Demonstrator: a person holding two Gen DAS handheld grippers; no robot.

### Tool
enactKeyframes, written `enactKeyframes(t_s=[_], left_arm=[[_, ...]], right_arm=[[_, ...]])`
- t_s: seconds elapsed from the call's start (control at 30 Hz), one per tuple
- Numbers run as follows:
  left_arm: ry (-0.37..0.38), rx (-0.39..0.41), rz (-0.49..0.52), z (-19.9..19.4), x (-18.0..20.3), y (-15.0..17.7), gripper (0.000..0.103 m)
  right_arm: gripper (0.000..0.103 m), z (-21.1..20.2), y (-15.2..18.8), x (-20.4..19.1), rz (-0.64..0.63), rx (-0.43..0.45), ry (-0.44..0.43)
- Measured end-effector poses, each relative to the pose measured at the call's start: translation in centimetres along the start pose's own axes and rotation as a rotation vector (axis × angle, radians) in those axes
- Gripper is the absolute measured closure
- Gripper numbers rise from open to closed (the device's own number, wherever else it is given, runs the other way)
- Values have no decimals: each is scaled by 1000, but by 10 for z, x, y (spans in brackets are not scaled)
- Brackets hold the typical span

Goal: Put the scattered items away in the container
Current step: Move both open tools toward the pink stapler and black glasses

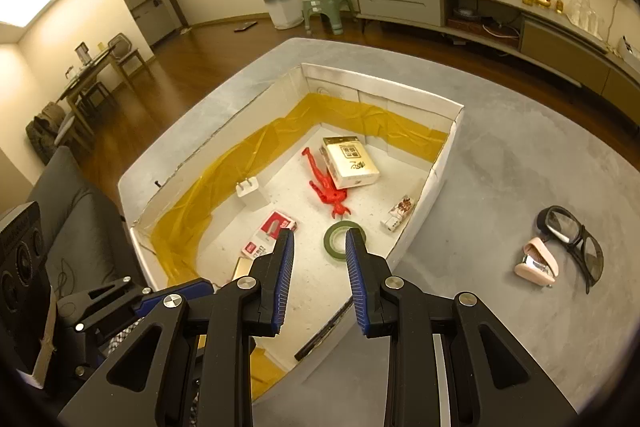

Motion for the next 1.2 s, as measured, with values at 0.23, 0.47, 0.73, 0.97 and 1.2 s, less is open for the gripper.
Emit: enactKeyframes(t_s=[0.23,0.47,0.73,0.97,1.2], left_arm=[[-15,3,5,-11,6,5,49],[-26,14,29,-21,19,7,47],[-30,3,72,-22,44,18,47],[-24,-19,131,-16,77,33,47],[-10,-52,212,-3,122,50,47]], right_arm=[[74,-14,9,-4,1,13,-26],[73,-32,20,-9,-7,36,-65],[72,-57,43,1,15,68,-95],[72,-81,70,26,70,100,-112],[72,-102,99,68,152,134,-107]])
Point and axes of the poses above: each gripper's, at about its wrist camera, not at the fingertips, and z roughly the way its jaws point, x to its right, y to its underside, the point moved 9 cm from there along z, roughly the way its jaws point, and after that the axes turned 3 degrees about -z, right-handed, at the moved point
